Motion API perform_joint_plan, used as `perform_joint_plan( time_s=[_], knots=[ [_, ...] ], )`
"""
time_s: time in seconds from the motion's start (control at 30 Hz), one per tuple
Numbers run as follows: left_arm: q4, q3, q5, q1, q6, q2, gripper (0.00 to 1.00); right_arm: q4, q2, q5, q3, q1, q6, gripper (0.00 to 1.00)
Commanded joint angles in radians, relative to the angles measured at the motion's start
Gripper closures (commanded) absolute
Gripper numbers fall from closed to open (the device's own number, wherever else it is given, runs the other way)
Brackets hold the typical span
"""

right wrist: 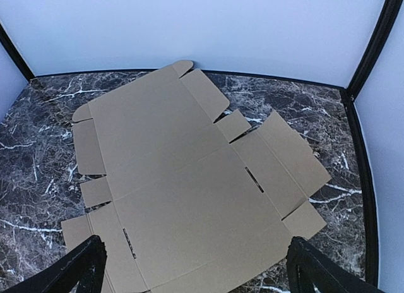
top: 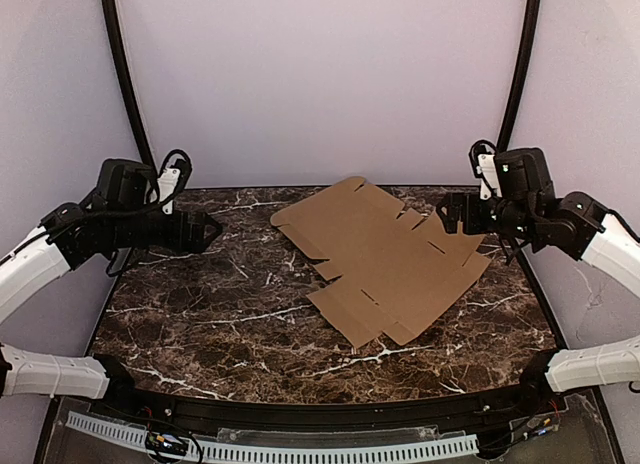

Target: Fold the paper box

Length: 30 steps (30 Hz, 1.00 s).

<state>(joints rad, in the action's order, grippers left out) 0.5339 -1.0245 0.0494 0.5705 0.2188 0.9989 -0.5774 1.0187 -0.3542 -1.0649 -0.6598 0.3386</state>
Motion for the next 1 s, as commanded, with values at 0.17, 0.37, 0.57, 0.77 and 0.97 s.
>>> perform_joint_plan(
  time_s=[0.17,0.37,0.57,0.77,0.97],
  knots=[
    [0.04,0.055,0.05,0.005,-0.041,-0.068,0.0,-0.122,0.002,-0.01,0.019,-0.009,0.109,0.02],
    [0.04,0.101,0.089,0.005,-0.049,-0.142,0.0,-0.167,0.101,0.082,0.009,0.015,0.135,0.01],
    [0.054,0.122,0.108,0.005,-0.057,-0.195,0.0,-0.162,0.121,0.241,0.09,0.113,0.243,0.01],
    [0.038,0.169,0.126,0.005,-0.065,-0.229,0.0,-0.102,0.078,0.373,0.25,0.19,0.39,0.01],
    [0.044,0.177,0.119,0.005,-0.047,-0.226,0.0,0.029,-0.001,0.463,0.411,0.236,0.541,0.01]
  ],
)
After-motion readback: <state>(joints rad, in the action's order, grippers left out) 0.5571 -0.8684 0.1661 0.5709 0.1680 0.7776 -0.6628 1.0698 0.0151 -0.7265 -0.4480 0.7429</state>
